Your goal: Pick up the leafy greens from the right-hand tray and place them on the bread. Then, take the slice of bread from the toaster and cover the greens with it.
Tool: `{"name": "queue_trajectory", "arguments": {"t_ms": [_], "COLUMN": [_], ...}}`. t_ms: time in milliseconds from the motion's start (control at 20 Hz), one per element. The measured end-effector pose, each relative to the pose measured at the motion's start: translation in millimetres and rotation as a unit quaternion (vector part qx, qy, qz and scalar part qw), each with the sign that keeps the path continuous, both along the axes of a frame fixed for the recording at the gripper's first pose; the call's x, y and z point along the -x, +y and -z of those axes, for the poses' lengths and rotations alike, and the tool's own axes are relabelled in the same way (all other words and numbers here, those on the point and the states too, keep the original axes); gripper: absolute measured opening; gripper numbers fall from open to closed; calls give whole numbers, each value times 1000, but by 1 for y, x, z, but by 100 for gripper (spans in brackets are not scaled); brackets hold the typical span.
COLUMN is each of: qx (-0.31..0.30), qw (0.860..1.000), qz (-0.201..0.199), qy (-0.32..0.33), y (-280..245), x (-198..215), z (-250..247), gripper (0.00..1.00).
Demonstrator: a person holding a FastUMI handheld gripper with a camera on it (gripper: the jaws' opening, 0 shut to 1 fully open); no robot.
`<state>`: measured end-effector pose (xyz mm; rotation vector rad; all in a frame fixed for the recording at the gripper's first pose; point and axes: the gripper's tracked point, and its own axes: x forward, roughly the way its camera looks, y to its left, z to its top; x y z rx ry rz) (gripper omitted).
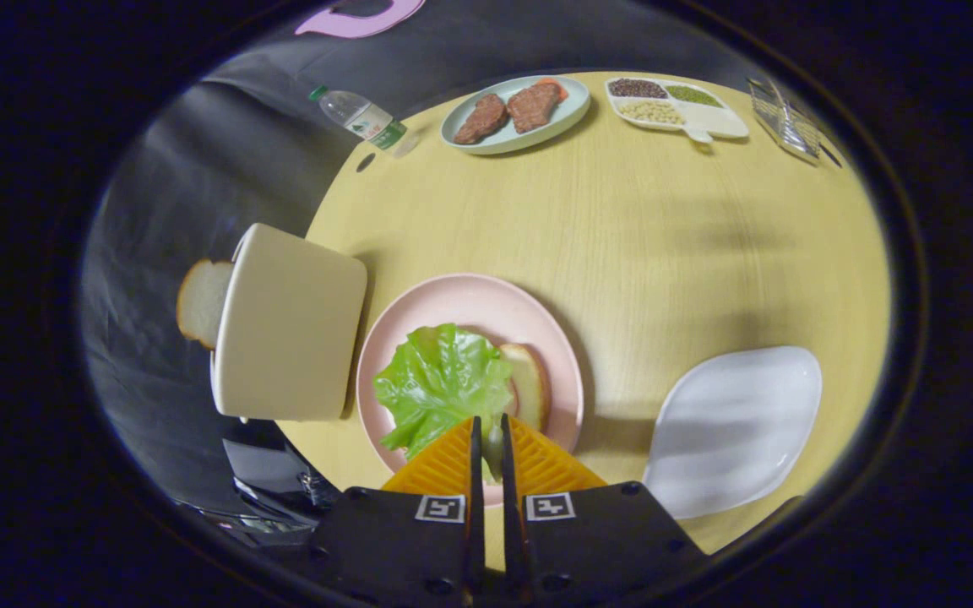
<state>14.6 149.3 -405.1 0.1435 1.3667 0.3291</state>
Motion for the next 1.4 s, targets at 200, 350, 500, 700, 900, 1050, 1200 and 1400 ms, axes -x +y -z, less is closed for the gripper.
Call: {"name": "queue_trajectory", "arguments": {"t_ms": [200,350,500,700,900,1050,1200,1400], "qx": [22,24,39,24,-19,-4,-14,-39], "qw": [999,999,998,998,995,995,997,998], "qz": [-26,-18,-8,31,96,82,60,36], "qy": [-22,-34,-51,-54,-33,-53,-53,-18], "y": [-7,-9,-17,-8,16,27,58,108], "x": [1,-1,-3,-2,-3,-11,-8,2], "z": [-9,-22,-36,-73,-120,-147,-173,-190], "gripper": [44,68,93,100,100,100,100,100]}}
